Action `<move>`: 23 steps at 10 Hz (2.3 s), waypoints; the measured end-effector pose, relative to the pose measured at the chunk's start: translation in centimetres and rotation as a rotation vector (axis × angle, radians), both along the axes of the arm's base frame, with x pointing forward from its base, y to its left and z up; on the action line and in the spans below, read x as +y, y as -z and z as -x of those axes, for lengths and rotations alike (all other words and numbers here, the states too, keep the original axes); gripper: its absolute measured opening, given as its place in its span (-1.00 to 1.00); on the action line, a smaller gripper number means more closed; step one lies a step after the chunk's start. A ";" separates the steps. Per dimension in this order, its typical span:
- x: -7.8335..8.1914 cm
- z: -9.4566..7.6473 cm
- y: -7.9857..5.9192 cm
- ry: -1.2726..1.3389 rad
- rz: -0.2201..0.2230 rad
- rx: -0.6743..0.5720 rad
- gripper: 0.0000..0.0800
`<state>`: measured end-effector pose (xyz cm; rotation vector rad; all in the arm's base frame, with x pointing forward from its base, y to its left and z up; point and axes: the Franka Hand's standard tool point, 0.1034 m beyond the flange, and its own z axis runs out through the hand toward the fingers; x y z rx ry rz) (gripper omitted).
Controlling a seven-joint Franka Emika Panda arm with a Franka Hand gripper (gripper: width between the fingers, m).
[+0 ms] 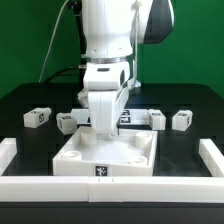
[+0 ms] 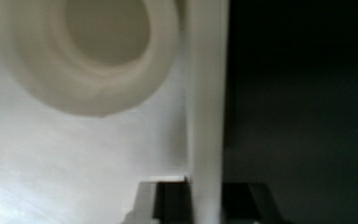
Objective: Assemble one leg
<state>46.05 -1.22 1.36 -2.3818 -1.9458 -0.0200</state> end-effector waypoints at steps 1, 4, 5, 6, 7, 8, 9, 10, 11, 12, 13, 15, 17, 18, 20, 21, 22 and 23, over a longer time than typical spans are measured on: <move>0.0 0.0 0.0 0.000 0.000 0.000 -0.85; 0.0 0.0 0.0 0.000 0.000 0.000 -0.85; 0.0 0.0 0.0 0.000 0.000 0.000 -0.85; 0.3 -0.3 0.0 -0.037 0.004 -0.001 -0.85; 0.9 -1.1 0.0 -0.082 0.008 -0.010 -0.85; 1.6 -2.0 0.0 -0.139 0.013 -0.013 -0.85; 2.6 -2.9 0.0 -0.186 0.018 -0.023 -0.85; 3.1 -3.2 0.0 -0.193 0.014 -0.026 -0.85; 2.9 -3.2 0.0 -0.191 0.015 -0.027 -0.85; 2.9 -3.2 0.0 -0.190 0.015 -0.027 -0.85; 2.9 -3.2 0.0 -0.189 0.015 -0.027 -0.85; 3.8 -3.2 0.0 -0.199 0.013 -0.031 -0.85; 6.1 -3.7 0.0 -0.202 0.007 -0.029 -0.85; 7.1 -4.0 0.0 -0.215 0.003 -0.026 -0.85; 7.5 -4.2 0.0 -0.200 0.006 0.001 -0.85; 7.5 -4.1 0.0 -0.191 0.007 0.006 -0.85; 7.5 -4.1 0.1 -0.190 0.007 0.007 -0.85; 7.4 -4.1 0.1 -0.190 0.007 0.007 -0.53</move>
Offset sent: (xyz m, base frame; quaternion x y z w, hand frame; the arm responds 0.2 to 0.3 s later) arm 0.0000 0.0000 0.0000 0.0000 0.0000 0.0000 1.0000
